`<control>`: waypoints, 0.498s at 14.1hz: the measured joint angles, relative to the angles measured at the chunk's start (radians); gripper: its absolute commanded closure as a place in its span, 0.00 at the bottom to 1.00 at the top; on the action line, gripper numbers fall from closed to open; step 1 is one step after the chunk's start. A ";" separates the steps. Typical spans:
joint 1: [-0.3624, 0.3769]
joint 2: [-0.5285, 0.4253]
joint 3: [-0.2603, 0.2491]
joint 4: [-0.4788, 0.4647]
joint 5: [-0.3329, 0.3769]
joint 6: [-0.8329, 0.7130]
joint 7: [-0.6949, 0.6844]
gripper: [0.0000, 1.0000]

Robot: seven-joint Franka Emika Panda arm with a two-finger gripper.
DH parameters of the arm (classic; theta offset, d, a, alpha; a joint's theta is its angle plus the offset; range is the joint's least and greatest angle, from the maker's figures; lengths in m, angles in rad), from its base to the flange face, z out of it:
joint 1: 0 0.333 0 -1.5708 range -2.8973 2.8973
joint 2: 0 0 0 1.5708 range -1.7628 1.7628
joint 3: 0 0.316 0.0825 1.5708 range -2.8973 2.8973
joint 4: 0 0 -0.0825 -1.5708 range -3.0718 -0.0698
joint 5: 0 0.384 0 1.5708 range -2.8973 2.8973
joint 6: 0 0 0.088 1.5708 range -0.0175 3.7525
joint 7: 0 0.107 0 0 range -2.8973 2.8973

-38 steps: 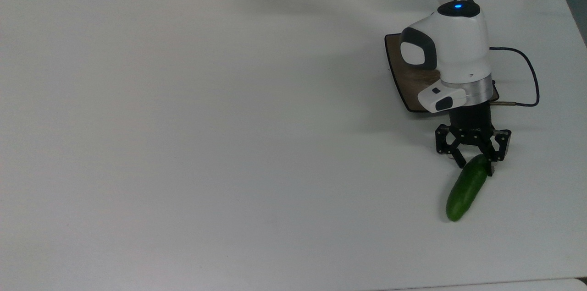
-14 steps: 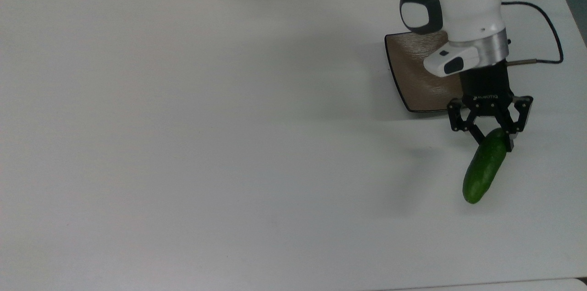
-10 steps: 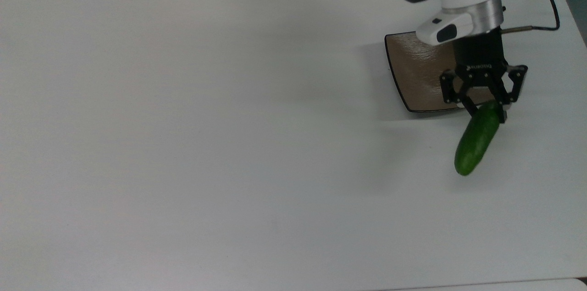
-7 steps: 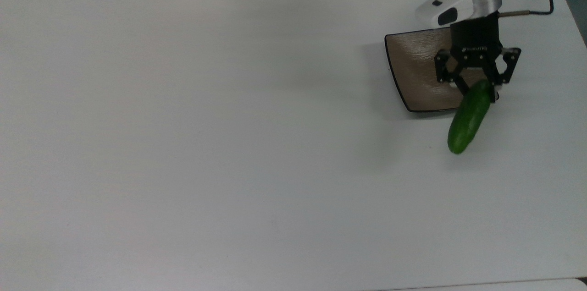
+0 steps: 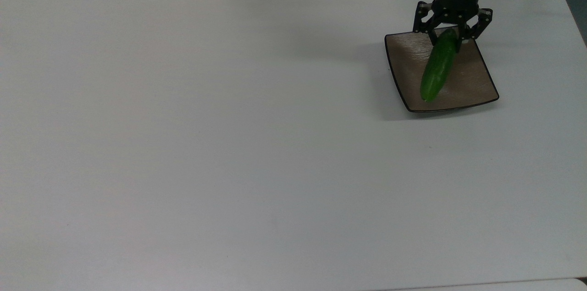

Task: Cucumber placed on a ceramic plate
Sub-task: 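Lower the cucumber onto the plate and open the gripper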

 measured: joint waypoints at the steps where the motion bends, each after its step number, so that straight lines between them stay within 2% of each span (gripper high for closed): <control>1: 0.000 0.001 0.014 -0.020 0.000 -0.005 -0.007 0.43; 2: 0.000 0.001 0.022 -0.033 0.000 -0.005 -0.010 0.19; 3: 0.000 0.003 0.033 -0.046 0.000 -0.005 -0.011 0.07; 4: 0.000 0.004 0.037 -0.052 0.000 -0.005 -0.011 0.01; 7: -0.001 0.004 0.038 -0.051 0.000 -0.005 -0.011 0.00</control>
